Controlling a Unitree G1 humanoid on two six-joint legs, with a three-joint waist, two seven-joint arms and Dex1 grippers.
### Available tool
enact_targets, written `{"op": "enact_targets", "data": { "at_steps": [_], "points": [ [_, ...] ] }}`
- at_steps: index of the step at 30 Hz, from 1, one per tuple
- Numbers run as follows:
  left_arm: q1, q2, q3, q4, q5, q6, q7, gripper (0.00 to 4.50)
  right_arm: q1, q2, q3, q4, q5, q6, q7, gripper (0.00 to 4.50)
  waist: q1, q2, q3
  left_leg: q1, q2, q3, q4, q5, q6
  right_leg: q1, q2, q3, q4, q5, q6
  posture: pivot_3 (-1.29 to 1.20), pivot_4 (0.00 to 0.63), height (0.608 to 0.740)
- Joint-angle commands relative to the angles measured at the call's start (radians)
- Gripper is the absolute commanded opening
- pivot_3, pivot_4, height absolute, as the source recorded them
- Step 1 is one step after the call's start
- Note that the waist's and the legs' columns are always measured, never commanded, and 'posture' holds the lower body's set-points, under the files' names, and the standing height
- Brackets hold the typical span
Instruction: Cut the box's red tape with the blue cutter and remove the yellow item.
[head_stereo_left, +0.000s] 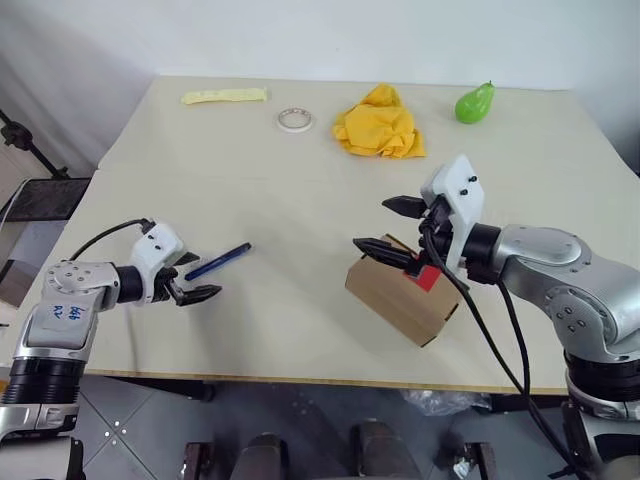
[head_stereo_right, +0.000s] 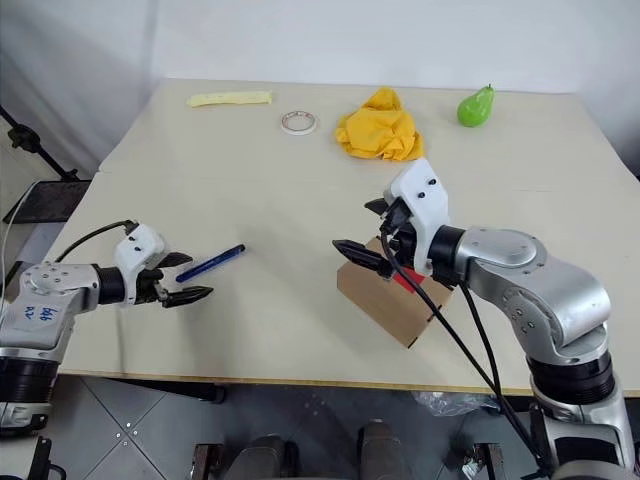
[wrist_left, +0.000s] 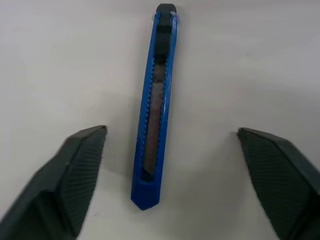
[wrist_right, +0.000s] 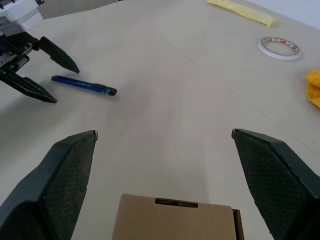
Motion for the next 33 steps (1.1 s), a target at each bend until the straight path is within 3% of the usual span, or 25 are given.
{"op": "enact_targets", "data": {
  "at_steps": [1, 10, 19, 24, 29, 32, 33],
  "points": [
    [-0.036, 0.021, 0.017, 0.091, 0.0, -0.028, 0.012, 4.4, -0.017, 0.004, -0.017, -0.019, 0.0, -0.024, 0.016, 4.5, 0.0, 0.0, 0.0, 0.0, 0.0, 0.0, 0.0, 0.0, 0.0, 0.0, 0.0, -0.001, 0.0, 0.0, 0.0, 0.0, 0.15, 0.74],
    [-0.185, 0.048, -0.035, 0.378, 0.042, -0.186, -0.047, 4.4, -0.011, 0.02, -0.047, -0.055, 0.132, 0.02, 0.073, 4.5, -0.003, 0.0, 0.0, 0.0, 0.0, -0.001, 0.0, 0.0, 0.0, 0.0, 0.0, -0.021, 0.0, 0.0, 0.0, 0.0, 0.15, 0.74],
    [-0.215, 0.033, -0.1, 0.495, 0.063, -0.243, -0.133, 4.4, 0.017, -0.005, -0.04, -0.083, 0.161, 0.029, 0.087, 4.5, -0.002, 0.0, 0.0, 0.0, -0.003, -0.003, 0.001, 0.0, 0.0, 0.002, -0.004, -0.025, 0.0, 0.0, 0.0, 0.0, 0.15, 0.74],
    [-0.228, 0.041, -0.124, 0.537, 0.073, -0.247, -0.169, 3.31, 0.013, -0.013, -0.043, -0.083, 0.162, 0.03, 0.082, 4.5, -0.002, 0.0, 0.0, 0.0, -0.003, -0.004, 0.001, 0.0, 0.0, 0.003, -0.005, -0.026, 0.0, 0.0, 0.0, 0.0, 0.15, 0.74],
    [-0.226, 0.05, -0.141, 0.546, 0.079, -0.241, -0.194, 3.31, 0.009, -0.022, -0.047, -0.08, 0.161, 0.029, 0.079, 4.5, -0.002, 0.0, 0.0, 0.001, -0.003, -0.004, 0.001, 0.0, 0.0, 0.003, -0.008, -0.026, 0.0, 0.0, 0.0, 0.0, 0.15, 0.74],
    [-0.23, 0.055, -0.147, 0.558, 0.087, -0.243, -0.197, 2.51, 0.007, -0.025, -0.047, -0.079, 0.16, 0.028, 0.077, 4.5, -0.003, 0.001, 0.0, 0.001, -0.004, -0.005, 0.001, 0.0, 0.0, 0.003, -0.009, -0.026, 0.0, 0.0, 0.0, 0.0, 0.15, 0.74],
    [-0.228, 0.057, -0.149, 0.557, 0.087, -0.24, -0.201, 2.51, 0.006, -0.026, -0.047, -0.079, 0.161, 0.028, 0.076, 4.5, -0.003, 0.001, 0.0, 0.001, -0.004, -0.005, 0.001, 0.0, 0.0, 0.003, -0.009, -0.026, 0.0, 0.0, 0.0, 0.0, 0.15, 0.74]
  ]
}}
